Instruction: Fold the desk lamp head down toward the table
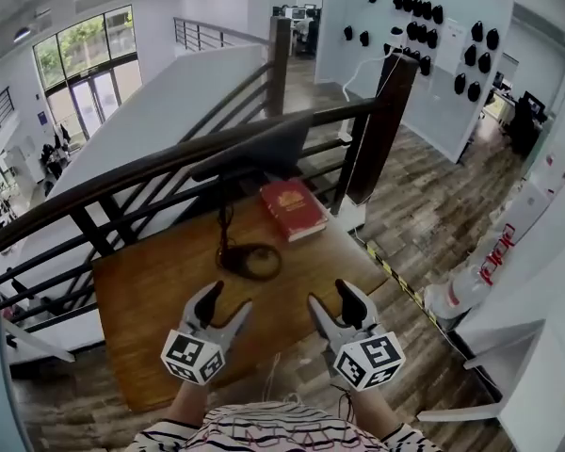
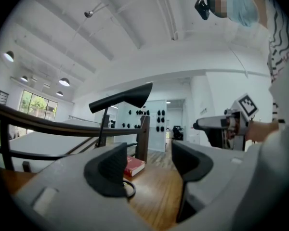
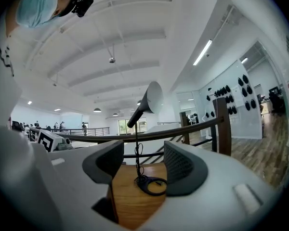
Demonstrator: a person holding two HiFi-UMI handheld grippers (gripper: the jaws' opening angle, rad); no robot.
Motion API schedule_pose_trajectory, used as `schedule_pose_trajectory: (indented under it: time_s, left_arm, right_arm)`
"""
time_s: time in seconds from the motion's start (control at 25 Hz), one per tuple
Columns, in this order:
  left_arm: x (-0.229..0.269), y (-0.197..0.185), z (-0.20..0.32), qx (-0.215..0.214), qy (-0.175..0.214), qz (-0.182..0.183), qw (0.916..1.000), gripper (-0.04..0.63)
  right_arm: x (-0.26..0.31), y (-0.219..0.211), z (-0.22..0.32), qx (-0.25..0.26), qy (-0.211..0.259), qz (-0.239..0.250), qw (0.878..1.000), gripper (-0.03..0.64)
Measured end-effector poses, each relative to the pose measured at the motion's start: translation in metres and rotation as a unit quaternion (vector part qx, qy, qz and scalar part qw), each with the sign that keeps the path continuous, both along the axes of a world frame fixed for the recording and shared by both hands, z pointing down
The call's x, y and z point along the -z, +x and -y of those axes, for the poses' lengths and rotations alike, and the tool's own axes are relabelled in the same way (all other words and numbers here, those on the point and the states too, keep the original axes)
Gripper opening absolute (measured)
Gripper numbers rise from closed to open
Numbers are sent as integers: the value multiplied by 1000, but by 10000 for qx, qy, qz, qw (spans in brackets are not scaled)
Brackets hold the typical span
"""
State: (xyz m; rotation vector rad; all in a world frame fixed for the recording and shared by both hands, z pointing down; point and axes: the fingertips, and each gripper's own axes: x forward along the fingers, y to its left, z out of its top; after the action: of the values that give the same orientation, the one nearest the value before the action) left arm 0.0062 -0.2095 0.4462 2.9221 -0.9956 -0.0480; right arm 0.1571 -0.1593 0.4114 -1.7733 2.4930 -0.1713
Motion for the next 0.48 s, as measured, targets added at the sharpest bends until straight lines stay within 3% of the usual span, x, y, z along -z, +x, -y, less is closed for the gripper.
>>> schedule_pose_trajectory:
  time_s: [0.48]
  left_arm:
    - [-17, 46, 24, 802, -101, 35, 9967, 284]
  right_arm:
    - [49, 40, 46, 950, 513, -632, 9921, 247]
